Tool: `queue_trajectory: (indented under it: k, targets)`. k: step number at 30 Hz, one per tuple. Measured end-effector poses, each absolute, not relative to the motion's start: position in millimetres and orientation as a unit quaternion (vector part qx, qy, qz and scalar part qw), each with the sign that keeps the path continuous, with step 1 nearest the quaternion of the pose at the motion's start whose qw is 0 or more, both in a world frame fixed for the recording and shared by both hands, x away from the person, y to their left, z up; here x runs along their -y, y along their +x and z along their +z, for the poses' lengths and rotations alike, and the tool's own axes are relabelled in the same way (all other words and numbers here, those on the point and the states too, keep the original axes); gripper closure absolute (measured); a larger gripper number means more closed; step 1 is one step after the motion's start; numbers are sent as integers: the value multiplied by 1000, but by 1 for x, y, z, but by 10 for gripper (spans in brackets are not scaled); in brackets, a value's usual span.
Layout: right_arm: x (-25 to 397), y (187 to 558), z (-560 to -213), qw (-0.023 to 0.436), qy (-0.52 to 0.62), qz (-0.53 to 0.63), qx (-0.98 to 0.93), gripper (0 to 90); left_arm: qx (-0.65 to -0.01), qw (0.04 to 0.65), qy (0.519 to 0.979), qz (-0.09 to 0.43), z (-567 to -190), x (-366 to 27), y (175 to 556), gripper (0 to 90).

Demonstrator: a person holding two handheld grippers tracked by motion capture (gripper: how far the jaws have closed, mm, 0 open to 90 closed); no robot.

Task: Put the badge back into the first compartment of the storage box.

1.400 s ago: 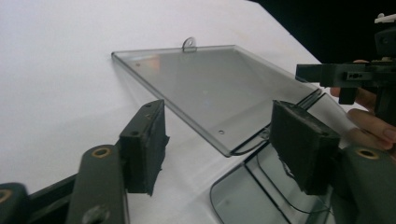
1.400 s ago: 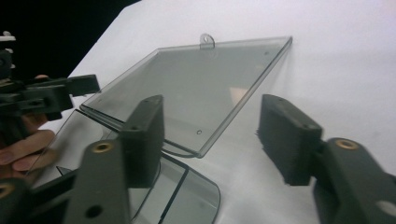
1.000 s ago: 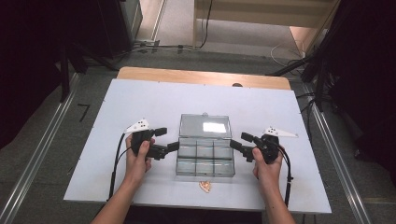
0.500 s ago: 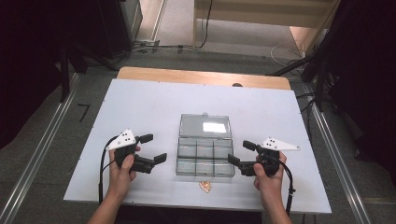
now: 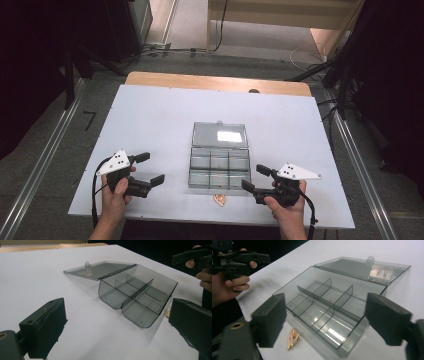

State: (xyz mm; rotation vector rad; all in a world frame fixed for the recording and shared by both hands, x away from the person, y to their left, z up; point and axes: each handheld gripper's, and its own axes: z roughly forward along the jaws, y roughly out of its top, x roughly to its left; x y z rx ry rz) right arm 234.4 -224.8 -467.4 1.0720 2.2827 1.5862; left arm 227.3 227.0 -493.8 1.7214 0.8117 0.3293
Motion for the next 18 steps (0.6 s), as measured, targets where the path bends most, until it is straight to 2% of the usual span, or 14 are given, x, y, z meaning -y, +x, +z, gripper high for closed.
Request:
queue_trajectory:
  k: [7, 11, 15, 18]
  targets:
    - [217, 220, -473, 90, 363, 523, -766, 447, -356, 570, 726, 144, -501, -241, 228, 7]
    - [213, 215, -478, 68, 354, 526, -771, 573, -362, 570, 724, 143, -506, -246, 230, 8]
    - [205, 213, -482, 56, 338, 522, -781, 654, -364, 574, 721, 140, -509, -247, 233, 8]
    - [198, 212, -485, 48, 331, 510, -792, 676, -365, 576, 719, 138, -511, -248, 234, 8]
